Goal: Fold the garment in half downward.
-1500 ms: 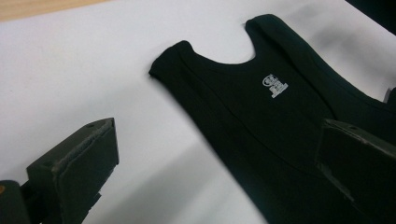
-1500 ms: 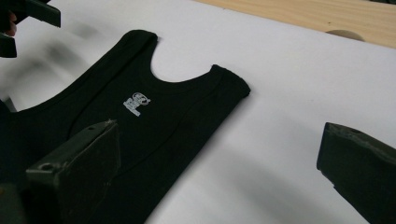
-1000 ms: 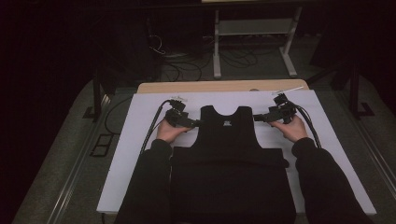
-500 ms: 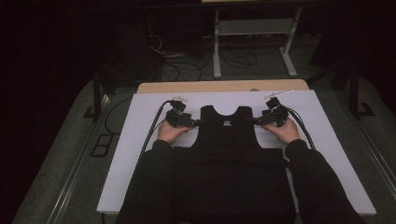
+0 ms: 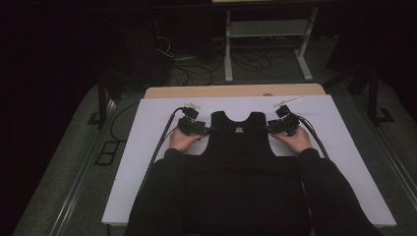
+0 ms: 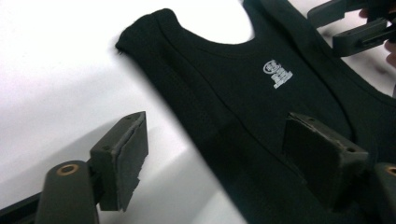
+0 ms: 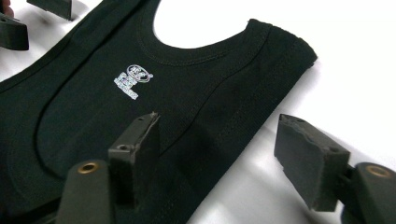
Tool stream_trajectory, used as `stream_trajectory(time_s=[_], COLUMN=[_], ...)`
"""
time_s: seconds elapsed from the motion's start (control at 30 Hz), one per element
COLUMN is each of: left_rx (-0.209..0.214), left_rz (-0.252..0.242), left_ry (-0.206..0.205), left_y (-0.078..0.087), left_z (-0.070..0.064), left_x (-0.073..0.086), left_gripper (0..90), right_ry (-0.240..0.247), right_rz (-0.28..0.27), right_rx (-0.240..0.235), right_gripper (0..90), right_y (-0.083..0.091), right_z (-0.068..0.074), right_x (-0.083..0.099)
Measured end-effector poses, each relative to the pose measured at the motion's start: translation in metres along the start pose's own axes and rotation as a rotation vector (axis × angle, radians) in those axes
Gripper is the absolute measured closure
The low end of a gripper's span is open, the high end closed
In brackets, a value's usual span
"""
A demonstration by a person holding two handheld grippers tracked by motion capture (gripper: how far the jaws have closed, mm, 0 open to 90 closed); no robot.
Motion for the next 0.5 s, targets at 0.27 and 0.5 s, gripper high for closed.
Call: stream_trajectory(time_s=[0.27,0.5], left_rx=[0.002,-0.001], left_rz=[-0.001,-0.009], left_ry=[0.023,0.011], left_y=[-0.0019,-0.0056], left_z=[0.0001,-0.0025], left_x=[0.0004,0.0009], left_gripper=[25.9,36.1], right_ry=[-0.010,-0.007], right_rz=[-0.008,-0.012], right_rx=[0.001,-0.012], right_gripper=[46.7,58.7], right_y=[-0.0034,-0.0054], right_z=[0.0023,0.0045], right_x=[-0.0007,-0.0007])
Point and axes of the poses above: each handheld gripper's, and its own axes: y roughly backward along the jaws, x roughly out of its underside, z roughly to its left, the point moved 1 cm from there along -y, roughly forward along the jaws, and after that the axes turned 11 degrees about y, right-handed, at the moved point
